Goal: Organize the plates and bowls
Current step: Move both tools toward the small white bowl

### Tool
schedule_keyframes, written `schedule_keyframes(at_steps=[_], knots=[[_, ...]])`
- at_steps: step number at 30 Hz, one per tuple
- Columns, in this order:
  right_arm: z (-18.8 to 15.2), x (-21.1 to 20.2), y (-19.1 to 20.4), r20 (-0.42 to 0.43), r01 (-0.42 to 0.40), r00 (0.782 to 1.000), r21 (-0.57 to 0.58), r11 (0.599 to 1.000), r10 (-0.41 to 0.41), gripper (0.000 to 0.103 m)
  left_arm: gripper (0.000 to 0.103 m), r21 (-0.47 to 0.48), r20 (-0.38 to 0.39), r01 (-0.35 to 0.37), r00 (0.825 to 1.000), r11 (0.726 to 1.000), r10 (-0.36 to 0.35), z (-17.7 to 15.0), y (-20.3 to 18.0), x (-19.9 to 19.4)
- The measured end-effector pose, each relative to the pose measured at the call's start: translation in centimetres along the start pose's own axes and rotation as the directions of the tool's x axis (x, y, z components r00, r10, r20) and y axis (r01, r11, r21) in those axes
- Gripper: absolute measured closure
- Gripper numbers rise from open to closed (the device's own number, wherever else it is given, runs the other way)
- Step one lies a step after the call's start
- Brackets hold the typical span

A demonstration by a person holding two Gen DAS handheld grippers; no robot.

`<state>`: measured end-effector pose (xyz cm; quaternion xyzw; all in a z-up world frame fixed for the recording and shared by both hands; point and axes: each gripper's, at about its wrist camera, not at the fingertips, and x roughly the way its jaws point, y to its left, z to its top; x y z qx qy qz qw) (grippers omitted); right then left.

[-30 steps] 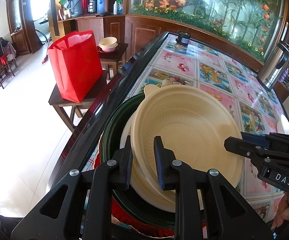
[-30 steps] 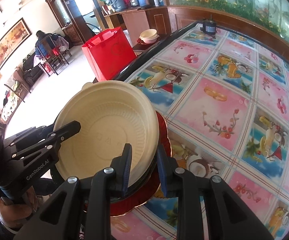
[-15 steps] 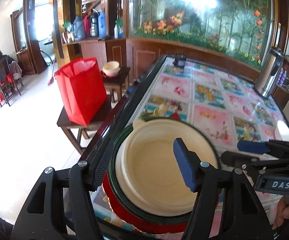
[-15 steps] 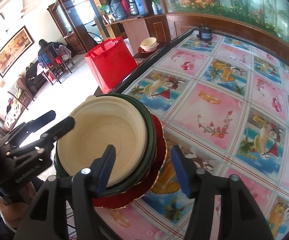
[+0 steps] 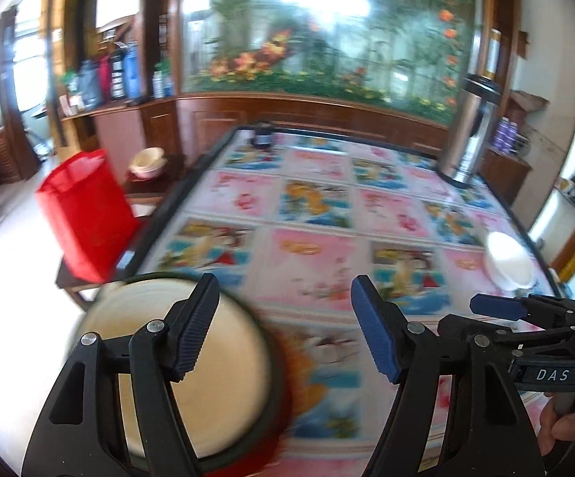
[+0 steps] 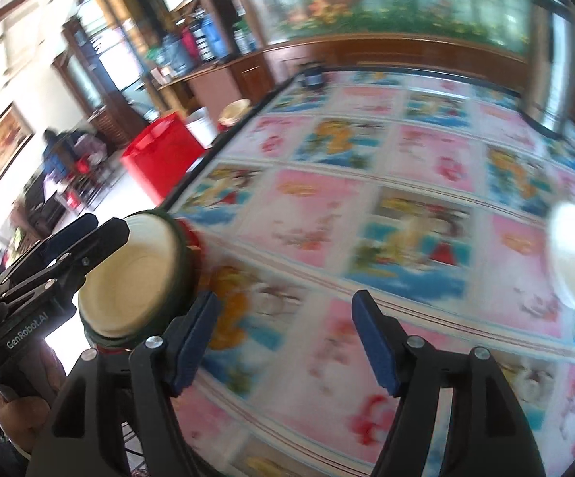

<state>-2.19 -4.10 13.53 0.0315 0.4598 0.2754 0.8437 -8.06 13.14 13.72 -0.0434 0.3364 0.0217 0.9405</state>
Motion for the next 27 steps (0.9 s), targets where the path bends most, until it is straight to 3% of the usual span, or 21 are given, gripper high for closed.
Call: schedule_keyframes(at_steps=[8,15,18,27], knots=[[-1.7,-5.6,-10.1,0.057,0.125,0.989,0.181,0.975,-0.137,0.031,0.034,0.08,-0.078,0.153,0.986,0.985,-0.146,1.0,-9.4,3.9],[-3.6,-9.6,-18.5,0.082,0.199,0.967,0.345,0.918,-0.24,0.03,0.034,0.116,-0.172,0.255,0.957,0.96,-0.234,1.5,-16.9,7.7],[-4.0,-10.4,-21.6,0.076,0.221,0.959,0.398,0.891,-0.272,0.03,0.034,0.086,-0.226,0.302,0.934,0.95,-0.276,2.1,-19.8,9.9],[-2.5,-9.3,-26.5,0.057,0.214,0.963,0.438,0.873,-0.264,0.03,0.034,0.093,-0.316,0.306,0.911,0.948,-0.263,3.1,-26.1,14.9]])
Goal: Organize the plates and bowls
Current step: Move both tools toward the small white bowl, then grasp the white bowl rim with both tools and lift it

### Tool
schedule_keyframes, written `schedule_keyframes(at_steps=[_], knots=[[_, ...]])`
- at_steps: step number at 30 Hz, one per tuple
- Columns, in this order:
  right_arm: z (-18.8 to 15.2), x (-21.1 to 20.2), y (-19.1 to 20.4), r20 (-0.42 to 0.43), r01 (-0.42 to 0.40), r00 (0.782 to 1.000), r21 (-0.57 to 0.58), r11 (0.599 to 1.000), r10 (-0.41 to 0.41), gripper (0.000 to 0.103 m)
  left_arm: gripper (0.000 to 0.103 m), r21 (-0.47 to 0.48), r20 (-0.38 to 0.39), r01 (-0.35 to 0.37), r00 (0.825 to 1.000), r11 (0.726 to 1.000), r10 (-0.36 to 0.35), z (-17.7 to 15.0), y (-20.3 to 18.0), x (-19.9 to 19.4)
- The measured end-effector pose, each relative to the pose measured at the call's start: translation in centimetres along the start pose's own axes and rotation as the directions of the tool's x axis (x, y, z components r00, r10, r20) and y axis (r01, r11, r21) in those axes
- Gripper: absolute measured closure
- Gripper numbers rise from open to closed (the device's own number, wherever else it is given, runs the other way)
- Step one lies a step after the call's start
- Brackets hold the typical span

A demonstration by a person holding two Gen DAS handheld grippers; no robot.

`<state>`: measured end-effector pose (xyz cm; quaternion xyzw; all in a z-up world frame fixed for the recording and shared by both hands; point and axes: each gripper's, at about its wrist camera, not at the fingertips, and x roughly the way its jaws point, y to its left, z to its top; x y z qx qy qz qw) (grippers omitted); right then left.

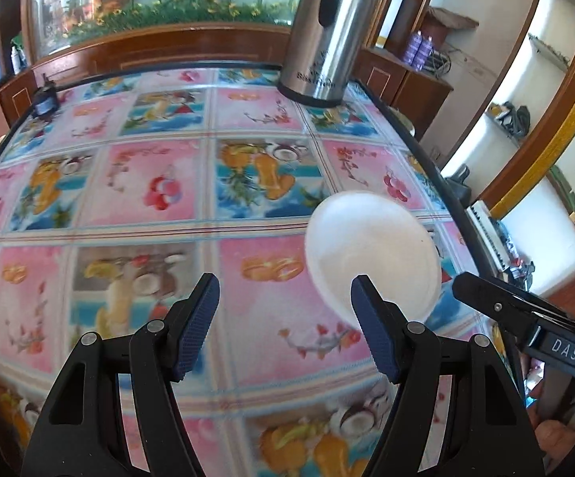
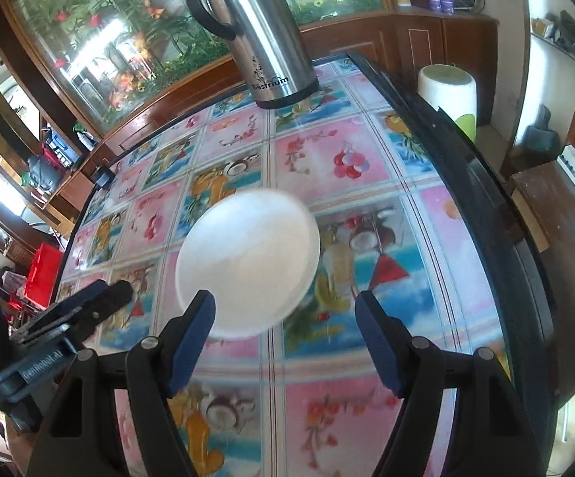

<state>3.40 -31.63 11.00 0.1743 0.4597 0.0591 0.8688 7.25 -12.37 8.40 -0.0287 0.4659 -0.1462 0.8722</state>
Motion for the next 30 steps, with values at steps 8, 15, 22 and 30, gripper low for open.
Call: schedule_keyframes(at_steps=[8,15,22,30], knots=[[1.5,3.0,0.0,-0.033,-0.005,0.999,-0.03,1.0,0.004,0.043,0.034,0.016,-0.065,-0.018,0.998,1.0,0.019,1.1,-0.9,3.4],[1.8,3.7,-0.7,-0.046,-0.013,0.999,-0.031,0.999,0.012,0.065,0.047,0.042,-0.096,-0.023,0.995,0.999,0.026,1.0,-1.3,5.5],[1.2,4.4,-0.8,-0.07,-0.045,0.997,-0.042,0.998,0.042,0.083,0.087,0.059,-0.145,-0.007,0.989,0.998,0.016,0.2,-1.4,6.7],[-0.5,4.3,0.9,-0.087,-0.062,0.995,-0.075,0.995,0.055,0.085,0.087,0.032,-0.133,0.007,0.991,0.999,-0.003,-0.7,0.5,4.3]])
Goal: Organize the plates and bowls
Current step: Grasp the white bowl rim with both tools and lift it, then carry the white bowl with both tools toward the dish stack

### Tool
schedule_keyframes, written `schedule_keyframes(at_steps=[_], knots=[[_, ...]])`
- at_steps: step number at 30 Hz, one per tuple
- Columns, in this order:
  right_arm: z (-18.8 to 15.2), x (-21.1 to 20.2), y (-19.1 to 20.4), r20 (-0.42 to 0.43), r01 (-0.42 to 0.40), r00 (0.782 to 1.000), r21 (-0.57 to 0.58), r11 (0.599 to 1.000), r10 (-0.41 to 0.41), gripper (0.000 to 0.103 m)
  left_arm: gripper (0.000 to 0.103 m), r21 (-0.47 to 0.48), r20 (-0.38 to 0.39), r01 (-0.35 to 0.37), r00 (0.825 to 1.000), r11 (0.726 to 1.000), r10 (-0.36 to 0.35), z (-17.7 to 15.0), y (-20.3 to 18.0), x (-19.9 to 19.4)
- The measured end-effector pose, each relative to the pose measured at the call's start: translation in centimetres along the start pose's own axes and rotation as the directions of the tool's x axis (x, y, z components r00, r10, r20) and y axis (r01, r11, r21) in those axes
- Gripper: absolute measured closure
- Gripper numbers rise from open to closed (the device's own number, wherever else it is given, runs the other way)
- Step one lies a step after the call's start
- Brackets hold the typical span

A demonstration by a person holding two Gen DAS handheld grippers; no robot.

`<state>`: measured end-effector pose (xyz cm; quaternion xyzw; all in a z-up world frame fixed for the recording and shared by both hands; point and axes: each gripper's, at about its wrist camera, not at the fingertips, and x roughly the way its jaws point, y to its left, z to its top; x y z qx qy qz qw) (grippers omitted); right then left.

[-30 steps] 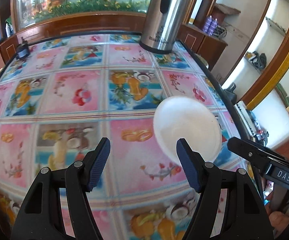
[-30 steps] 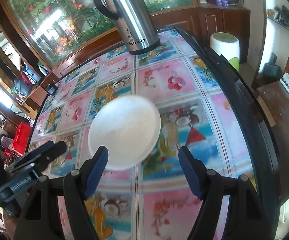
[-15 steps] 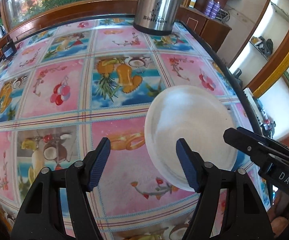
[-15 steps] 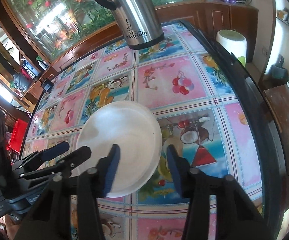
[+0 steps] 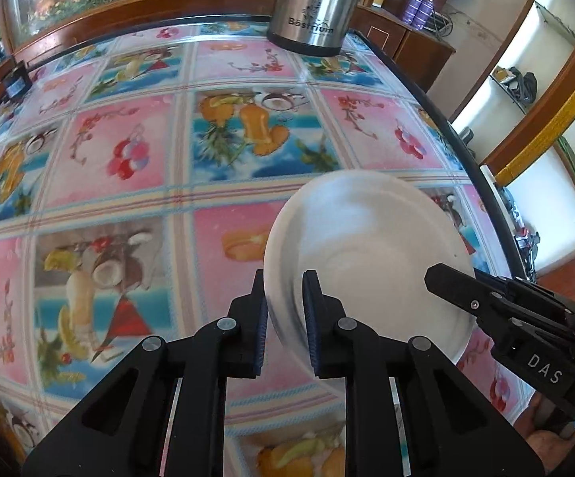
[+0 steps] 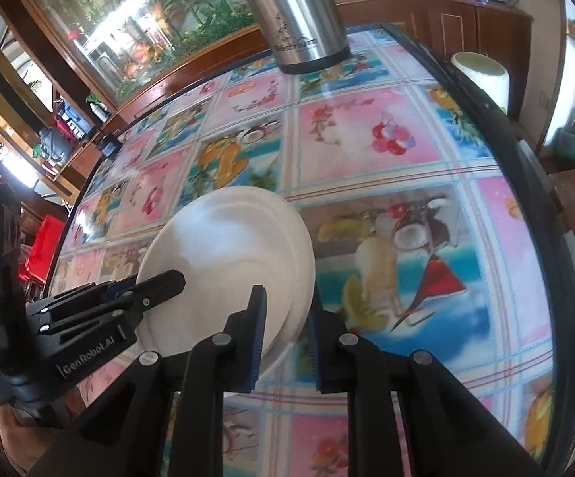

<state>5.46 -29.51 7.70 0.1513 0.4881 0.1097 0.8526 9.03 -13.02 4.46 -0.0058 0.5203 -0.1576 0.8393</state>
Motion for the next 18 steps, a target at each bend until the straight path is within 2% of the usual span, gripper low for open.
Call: schedule_keyframes(at_steps=[9,18], knots=[[-2.1,0.1,3.9,-0.017,-0.006,1.0,-0.07,0.997,0.005,0.085,0.087,-0.016,0.037,-0.032,0.999,0.999,0.032,-3.2,2.6,-3.1],[-3.7,0.5,6.6,-0.031,-0.015,0.999,-0.101,0.995,0.012,0.085,0.087,-0.02,0.08,-0.071,0.994,0.997,0.072,-5.0,4.2,-5.1]])
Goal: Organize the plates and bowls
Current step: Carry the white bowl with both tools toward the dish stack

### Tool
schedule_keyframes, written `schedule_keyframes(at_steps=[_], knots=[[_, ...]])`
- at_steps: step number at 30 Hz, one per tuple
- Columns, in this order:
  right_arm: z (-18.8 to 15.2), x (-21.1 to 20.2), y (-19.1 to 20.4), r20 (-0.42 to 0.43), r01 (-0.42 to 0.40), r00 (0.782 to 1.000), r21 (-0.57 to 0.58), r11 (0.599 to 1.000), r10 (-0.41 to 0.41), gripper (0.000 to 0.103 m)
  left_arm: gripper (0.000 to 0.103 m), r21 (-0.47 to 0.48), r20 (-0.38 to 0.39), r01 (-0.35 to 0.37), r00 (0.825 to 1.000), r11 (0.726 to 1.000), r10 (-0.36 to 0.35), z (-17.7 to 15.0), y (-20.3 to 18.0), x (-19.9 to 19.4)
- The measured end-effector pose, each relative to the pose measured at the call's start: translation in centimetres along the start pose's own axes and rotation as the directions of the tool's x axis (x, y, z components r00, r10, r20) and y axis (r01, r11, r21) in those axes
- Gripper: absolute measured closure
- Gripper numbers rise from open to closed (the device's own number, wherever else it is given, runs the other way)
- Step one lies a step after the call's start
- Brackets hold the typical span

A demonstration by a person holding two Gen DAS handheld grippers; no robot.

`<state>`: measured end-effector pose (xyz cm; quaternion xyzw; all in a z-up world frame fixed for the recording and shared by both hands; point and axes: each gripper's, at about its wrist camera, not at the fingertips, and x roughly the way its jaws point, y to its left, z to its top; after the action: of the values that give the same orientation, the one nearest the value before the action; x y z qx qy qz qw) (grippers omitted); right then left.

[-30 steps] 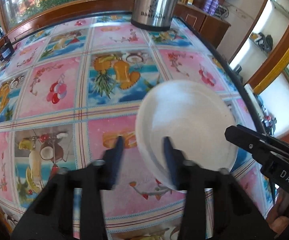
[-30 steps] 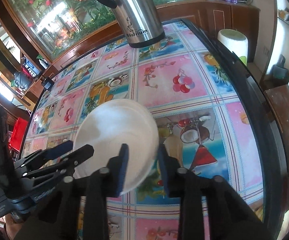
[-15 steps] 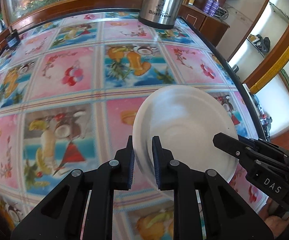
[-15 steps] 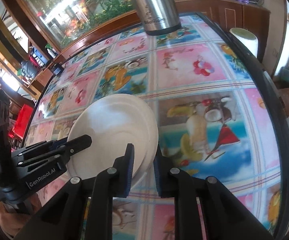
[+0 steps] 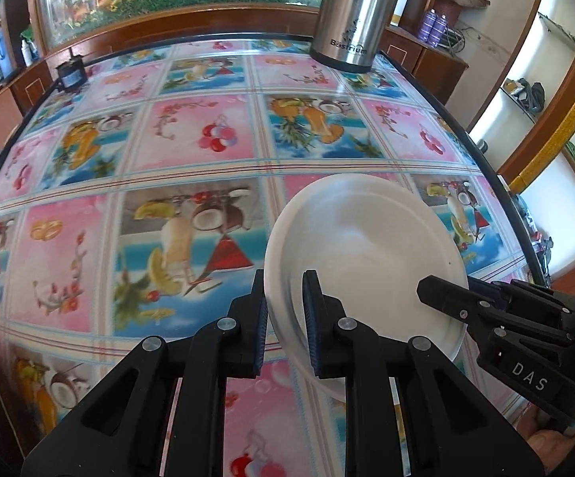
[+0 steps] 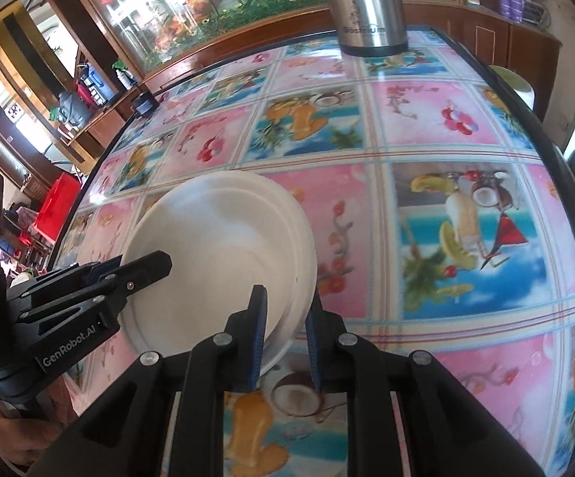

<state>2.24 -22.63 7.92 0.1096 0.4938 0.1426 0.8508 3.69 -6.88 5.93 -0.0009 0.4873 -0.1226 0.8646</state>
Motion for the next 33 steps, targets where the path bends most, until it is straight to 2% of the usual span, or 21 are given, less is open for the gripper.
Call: schedule_keyframes(at_steps=[6,18,27,33], knots=[[-0.7,0.0,1.8,-0.001,-0.007,1.0,-0.017,1.0,0.007,0.085,0.087,0.001,0.031,-0.029,0.999,1.0,0.029,-1.2,1.2,-1.5],[-1.1,-0.6,6.8,0.014,-0.036,0.999,-0.094,0.995,0.038,0.083,0.087,-0.059,0.065,-0.049,0.996,0.997,0.053,-3.6,5.4,-5.1],[-1.1,-0.8,12.2,0.017,-0.074,0.997,-0.18,0.981,0.078,0.082,0.087,-0.115,0.116,-0.084,0.989,0.99,0.097,-5.3,9.7,-9.3],[-1.1,-1.1,17.0,0.021,-0.109,0.993,-0.252,0.961,0.118,0.082,0.086,-0.159,0.16,-0.121,0.976,0.98,0.147,-6.6,13.5,-13.2]])
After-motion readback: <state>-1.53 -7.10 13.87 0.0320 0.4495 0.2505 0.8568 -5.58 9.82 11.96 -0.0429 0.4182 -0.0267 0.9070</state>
